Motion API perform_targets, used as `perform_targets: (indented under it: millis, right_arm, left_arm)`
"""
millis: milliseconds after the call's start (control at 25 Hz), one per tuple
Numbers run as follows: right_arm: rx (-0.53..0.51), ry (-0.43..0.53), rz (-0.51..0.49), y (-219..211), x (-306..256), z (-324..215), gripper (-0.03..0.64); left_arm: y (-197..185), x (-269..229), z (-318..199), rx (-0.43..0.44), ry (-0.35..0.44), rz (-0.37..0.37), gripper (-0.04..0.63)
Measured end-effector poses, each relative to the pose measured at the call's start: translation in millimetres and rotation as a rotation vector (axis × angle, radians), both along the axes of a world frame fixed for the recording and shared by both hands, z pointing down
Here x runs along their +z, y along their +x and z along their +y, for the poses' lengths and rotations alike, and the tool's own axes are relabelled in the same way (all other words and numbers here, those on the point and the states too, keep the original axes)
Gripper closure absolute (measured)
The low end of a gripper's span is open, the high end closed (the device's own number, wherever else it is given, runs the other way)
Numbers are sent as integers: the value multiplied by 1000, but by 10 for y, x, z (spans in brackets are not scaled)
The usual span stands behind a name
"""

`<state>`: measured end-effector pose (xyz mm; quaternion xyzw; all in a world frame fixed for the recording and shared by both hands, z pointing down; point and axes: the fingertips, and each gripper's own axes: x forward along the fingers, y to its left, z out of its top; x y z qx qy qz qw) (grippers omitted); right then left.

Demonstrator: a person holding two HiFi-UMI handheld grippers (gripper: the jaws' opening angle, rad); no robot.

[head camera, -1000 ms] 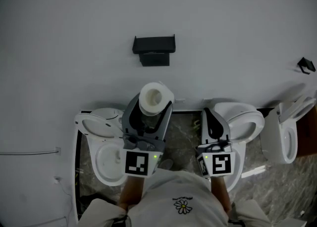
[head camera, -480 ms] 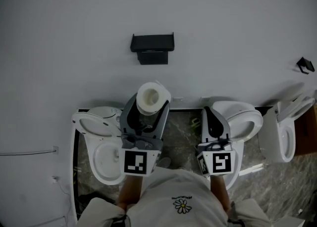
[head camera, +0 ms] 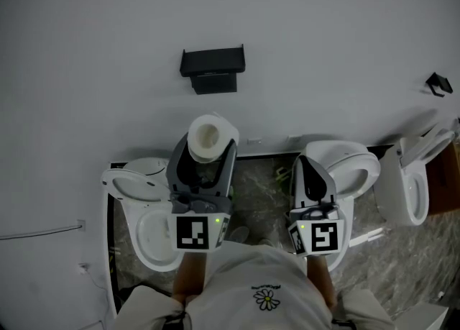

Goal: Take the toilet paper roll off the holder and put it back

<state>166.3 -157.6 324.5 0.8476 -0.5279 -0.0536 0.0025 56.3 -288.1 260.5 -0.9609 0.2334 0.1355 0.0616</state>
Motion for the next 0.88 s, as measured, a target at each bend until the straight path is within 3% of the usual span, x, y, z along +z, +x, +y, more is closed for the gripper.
perform_targets:
  millis: [200,440,640,880]
  right_arm:
    - [23,-30,-12,24,34,31,608]
    - [32,19,9,34,-75,113,609]
    - [115,-7,-40,119,17,335,608]
    - [148,11,-46,153,13,409,608]
  left_arm:
    - [52,-99,-123,2,32,-4,296]
    - [197,-639,-452,18,138,33,296]
    - [377,-943,-892,-21,164,59,296]
    - [719,-849,-1521,-45,135,-22,296]
